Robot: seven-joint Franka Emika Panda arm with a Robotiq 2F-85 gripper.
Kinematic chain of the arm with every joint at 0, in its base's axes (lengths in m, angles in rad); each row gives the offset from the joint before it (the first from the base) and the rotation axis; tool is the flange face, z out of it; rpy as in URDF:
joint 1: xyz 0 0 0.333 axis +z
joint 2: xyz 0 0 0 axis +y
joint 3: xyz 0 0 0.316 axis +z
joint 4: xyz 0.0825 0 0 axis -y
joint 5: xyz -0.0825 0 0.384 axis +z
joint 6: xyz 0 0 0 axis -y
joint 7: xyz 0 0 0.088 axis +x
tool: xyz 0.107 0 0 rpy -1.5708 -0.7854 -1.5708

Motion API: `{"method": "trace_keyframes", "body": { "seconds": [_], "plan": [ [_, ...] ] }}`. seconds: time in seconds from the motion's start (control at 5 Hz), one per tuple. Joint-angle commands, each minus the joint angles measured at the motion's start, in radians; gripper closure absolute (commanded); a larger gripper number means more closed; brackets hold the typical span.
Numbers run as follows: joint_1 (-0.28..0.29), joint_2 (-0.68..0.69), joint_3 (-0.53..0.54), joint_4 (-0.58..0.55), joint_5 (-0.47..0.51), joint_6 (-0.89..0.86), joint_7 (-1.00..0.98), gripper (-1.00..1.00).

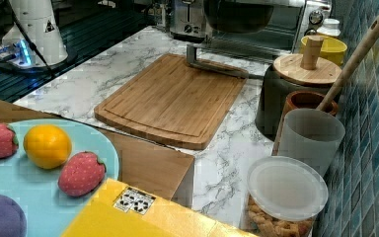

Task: Pick up the bowl.

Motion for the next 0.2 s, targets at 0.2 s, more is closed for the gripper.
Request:
{"method": "trace_keyframes", "body": {
  "seconds": [0.2],
  "plan": [
    [-0.012, -0.066, -0.009, 0.063, 0.003, 0.011, 0.051, 1.00]
  ]
}}
